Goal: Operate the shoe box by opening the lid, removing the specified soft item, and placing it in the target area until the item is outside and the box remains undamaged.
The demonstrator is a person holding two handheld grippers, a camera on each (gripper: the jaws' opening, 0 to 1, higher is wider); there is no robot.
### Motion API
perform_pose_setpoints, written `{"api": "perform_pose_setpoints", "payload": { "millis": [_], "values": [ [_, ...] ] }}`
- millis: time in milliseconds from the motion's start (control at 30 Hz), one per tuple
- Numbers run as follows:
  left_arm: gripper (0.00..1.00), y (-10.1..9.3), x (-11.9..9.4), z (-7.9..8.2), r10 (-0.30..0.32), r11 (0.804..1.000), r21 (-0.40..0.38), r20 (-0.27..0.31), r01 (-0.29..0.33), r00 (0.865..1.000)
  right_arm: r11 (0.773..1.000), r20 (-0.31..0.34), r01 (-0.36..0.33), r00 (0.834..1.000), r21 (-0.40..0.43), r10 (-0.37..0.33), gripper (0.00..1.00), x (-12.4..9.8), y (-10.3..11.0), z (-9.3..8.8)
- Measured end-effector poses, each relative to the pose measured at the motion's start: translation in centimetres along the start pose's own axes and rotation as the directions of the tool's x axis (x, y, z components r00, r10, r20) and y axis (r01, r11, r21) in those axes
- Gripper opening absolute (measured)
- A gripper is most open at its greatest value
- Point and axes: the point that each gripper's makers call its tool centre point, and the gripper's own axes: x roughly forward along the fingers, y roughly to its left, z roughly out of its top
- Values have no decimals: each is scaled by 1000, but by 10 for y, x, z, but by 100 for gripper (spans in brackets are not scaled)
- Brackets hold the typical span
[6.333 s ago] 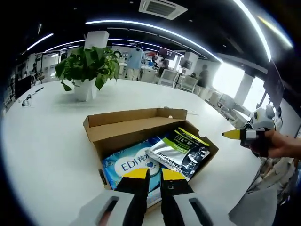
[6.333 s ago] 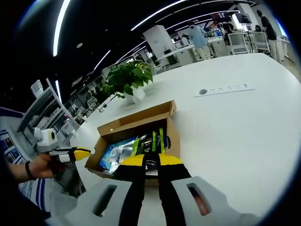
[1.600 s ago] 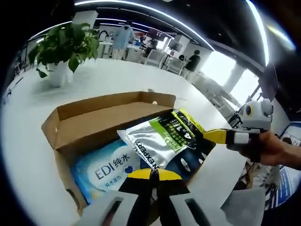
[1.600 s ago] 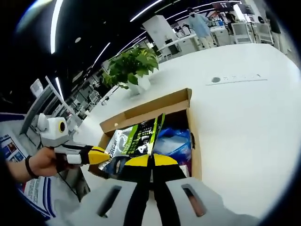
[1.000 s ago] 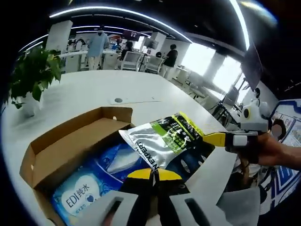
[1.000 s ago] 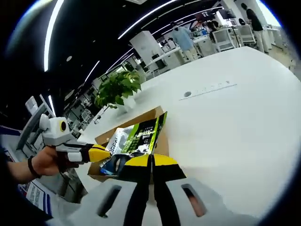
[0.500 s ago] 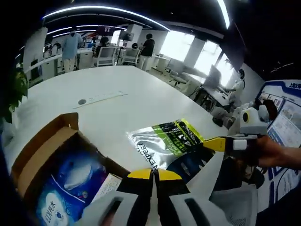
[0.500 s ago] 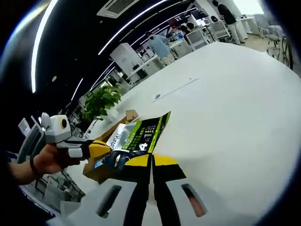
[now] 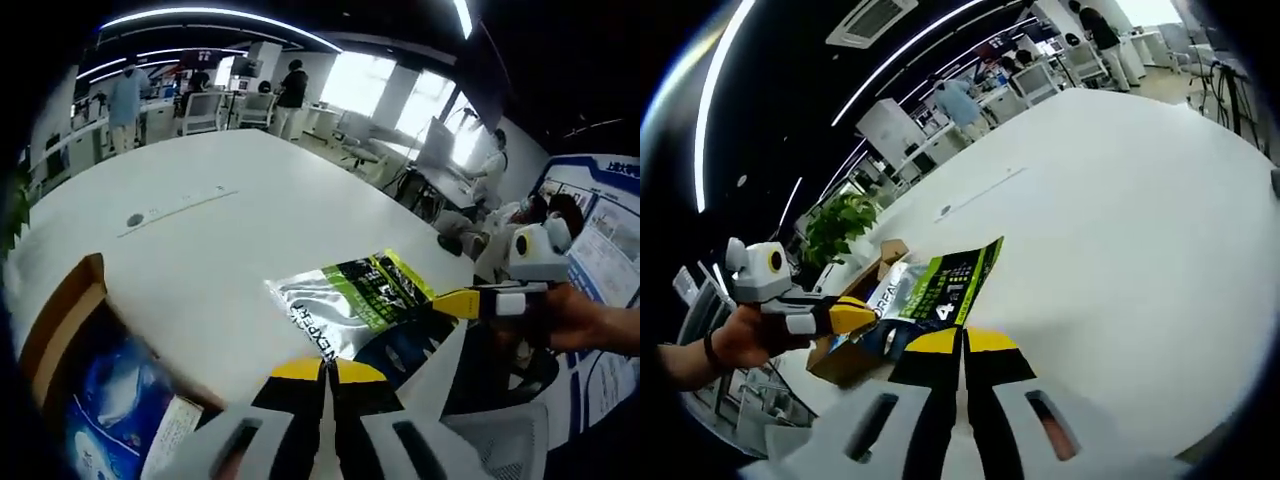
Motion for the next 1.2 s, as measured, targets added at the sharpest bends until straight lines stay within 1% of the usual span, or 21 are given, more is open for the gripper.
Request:
{"api": "perform_pose_setpoints", "payload": {
  "millis": [233, 400, 567, 700, 833, 967, 1133, 1200],
  "values": [
    [2, 1, 10, 6, 3, 1000, 8, -10, -3, 1000, 1000, 2, -1, 1000, 5, 1, 0, 5, -8, 11],
    [2, 5, 16, 17, 9, 1000, 29, -13, -9, 1000, 1000, -9, -2, 1000, -6, 1, 0, 13, -13, 22],
    [2, 16, 22, 36, 22, 999, 49, -3, -22, 1000, 1000, -6, -7, 1000, -24, 7, 0, 30, -15, 50],
    [2, 27, 27, 49, 36, 998, 44, 8, -36, 999, 999, -9, -10, 1000, -42, 10, 0, 46, -17, 69],
    [3, 36, 32, 55, 45, 998, 39, 8, -45, 999, 999, -18, -13, 1000, -52, 12, 0, 60, -21, 81],
    [3, 45, 40, 57, 58, 997, 41, -1, -58, 998, 998, -37, -15, 999, -64, 12, 0, 73, -25, 86],
    [2, 59, 52, 57, 76, 997, 17, -15, -75, 997, 998, -60, -7, 998, -60, 3, 0, 87, -33, 83],
    [2, 61, 55, 56, 78, 997, 8, -20, -78, 997, 998, -68, -4, 998, -62, 0, 0, 90, -35, 82]
  ]
}}
